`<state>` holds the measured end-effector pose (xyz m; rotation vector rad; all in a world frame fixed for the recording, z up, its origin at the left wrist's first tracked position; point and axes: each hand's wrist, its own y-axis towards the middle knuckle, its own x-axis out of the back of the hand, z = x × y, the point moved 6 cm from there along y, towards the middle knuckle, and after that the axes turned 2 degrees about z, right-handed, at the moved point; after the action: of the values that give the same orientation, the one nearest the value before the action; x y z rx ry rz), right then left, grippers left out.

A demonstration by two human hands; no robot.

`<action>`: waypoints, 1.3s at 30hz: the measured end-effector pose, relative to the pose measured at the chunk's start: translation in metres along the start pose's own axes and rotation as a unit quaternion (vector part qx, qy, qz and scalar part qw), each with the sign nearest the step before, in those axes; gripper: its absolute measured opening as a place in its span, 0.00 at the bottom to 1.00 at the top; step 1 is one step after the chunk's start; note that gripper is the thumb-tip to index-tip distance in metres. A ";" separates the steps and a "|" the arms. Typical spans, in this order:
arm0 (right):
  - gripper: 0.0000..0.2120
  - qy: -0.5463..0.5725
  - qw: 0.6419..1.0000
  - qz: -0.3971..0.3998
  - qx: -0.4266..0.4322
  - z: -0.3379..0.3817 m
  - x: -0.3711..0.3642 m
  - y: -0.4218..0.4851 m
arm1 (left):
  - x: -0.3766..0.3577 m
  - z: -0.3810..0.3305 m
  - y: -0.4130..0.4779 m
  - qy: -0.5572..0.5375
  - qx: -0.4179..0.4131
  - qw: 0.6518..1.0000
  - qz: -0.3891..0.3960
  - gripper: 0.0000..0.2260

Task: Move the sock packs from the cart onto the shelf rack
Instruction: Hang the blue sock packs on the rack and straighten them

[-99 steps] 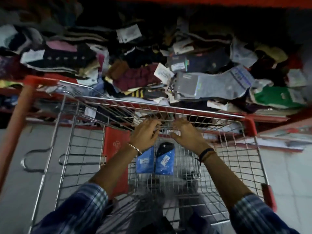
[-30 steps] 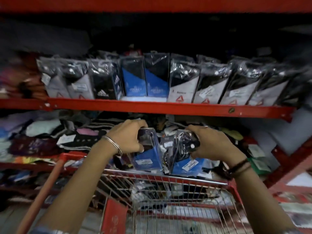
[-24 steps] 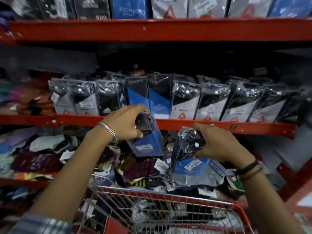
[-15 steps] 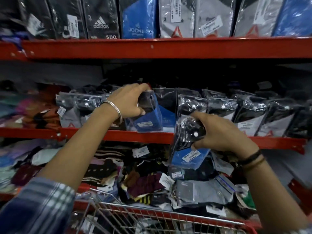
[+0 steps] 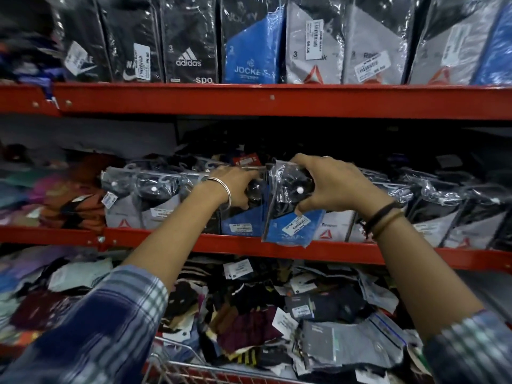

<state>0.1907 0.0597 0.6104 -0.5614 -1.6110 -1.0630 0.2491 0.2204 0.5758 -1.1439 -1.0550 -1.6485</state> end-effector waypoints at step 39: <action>0.33 -0.077 0.971 -0.226 0.015 -0.017 -0.110 -0.008 | -0.098 -0.025 -0.041 -0.057 -0.040 0.954 -0.291 0.32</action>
<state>0.2278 0.0594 0.5049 -0.2629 -1.9435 -1.3500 0.2262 0.2255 0.4695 -1.0448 -1.5144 -2.1091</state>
